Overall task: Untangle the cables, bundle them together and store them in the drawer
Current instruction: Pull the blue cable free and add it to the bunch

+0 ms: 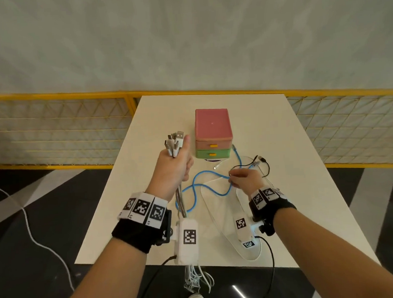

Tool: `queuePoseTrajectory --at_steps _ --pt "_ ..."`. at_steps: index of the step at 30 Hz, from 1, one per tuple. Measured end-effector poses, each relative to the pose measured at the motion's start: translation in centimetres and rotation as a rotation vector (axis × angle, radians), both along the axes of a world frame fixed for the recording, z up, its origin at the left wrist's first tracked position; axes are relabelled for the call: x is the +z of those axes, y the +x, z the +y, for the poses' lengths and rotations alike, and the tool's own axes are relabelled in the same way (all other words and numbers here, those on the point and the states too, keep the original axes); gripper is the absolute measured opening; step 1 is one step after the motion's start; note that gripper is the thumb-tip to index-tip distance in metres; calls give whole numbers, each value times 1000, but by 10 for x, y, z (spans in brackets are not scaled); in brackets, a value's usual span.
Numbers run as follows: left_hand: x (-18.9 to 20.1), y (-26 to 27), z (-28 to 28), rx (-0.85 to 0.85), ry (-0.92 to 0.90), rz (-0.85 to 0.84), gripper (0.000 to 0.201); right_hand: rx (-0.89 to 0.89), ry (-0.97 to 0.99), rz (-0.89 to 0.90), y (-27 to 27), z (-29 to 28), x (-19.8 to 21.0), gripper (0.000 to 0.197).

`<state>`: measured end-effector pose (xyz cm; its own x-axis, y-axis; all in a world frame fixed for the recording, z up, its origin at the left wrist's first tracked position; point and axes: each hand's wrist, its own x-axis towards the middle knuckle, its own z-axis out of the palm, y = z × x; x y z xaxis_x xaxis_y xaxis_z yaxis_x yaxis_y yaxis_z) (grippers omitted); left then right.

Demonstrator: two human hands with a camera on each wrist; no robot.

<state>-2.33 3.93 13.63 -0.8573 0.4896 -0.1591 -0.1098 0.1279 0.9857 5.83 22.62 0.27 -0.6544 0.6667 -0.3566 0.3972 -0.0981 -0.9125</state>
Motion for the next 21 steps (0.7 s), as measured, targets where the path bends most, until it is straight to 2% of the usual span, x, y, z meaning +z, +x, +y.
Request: queuePoseTrajectory --at_steps 2,5,9,14,16,19,21 --pt "-9 -4 4 -35 -54 10 53 -12 -82 177 1 -15 18 20" --pt "-19 -6 17 -118 -182 32 47 94 22 294 7 -40 44 24" --pt "-23 -5 38 -231 -336 53 43 307 167 290 21 -62 63 24" --pt "-21 0 51 -275 -283 45 34 426 248 230 36 -63 77 20" --pt "-18 2 50 -301 -256 94 32 414 258 222 38 -57 79 16" --pt "-14 8 44 -347 -178 164 30 247 136 277 34 -46 86 10" --pt "-12 12 40 -394 -165 221 33 155 67 310 29 -40 95 22"
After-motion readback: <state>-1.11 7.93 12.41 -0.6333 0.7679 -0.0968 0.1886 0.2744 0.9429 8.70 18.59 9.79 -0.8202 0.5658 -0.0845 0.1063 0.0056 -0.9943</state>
